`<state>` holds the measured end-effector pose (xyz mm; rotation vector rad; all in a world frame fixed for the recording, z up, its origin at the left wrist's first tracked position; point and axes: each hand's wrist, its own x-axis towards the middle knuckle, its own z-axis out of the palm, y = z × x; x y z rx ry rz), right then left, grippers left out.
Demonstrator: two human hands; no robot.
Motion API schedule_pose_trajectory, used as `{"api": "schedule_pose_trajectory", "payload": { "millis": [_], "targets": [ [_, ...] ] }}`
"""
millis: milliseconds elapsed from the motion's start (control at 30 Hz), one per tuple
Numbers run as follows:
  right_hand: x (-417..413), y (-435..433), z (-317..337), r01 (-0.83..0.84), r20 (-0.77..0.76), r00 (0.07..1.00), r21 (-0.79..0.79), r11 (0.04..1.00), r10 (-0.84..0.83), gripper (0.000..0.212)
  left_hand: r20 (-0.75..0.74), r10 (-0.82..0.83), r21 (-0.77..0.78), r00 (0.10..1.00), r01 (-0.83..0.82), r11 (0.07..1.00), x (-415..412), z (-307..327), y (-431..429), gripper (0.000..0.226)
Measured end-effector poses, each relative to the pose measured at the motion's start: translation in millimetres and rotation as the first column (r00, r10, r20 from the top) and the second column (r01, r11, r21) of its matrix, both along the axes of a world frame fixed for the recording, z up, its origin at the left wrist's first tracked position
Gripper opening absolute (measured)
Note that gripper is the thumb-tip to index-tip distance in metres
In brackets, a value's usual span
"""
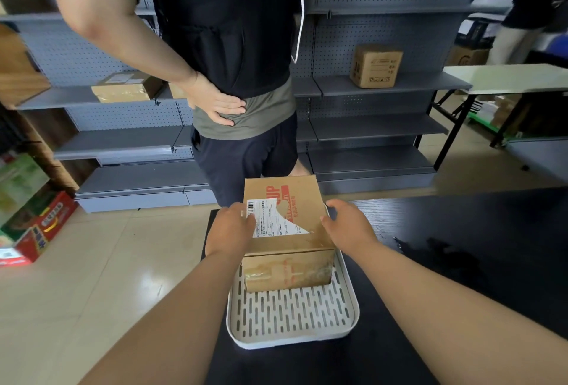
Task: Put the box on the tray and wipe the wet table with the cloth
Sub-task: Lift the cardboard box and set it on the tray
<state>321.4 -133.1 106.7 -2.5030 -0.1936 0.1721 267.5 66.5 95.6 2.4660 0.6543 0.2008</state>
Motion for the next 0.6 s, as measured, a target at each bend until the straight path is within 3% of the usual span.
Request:
{"api": "schedule_pose_trajectory", "payload": {
  "millis": [200,600],
  "targets": [
    [-35,-37,6,0.054,0.181,0.983,-0.058,0.997,-0.043,0.032,0.072,-0.048,0.212,0.996,0.032,0.977,-24,19,-32,0.036],
    [-78,-152,18,0.09,0.264,0.963,-0.164,0.982,-0.044,0.031,0.02,-0.2,0.401,0.98,0.176,0.899,-56,42,-143,0.036]
  ]
}}
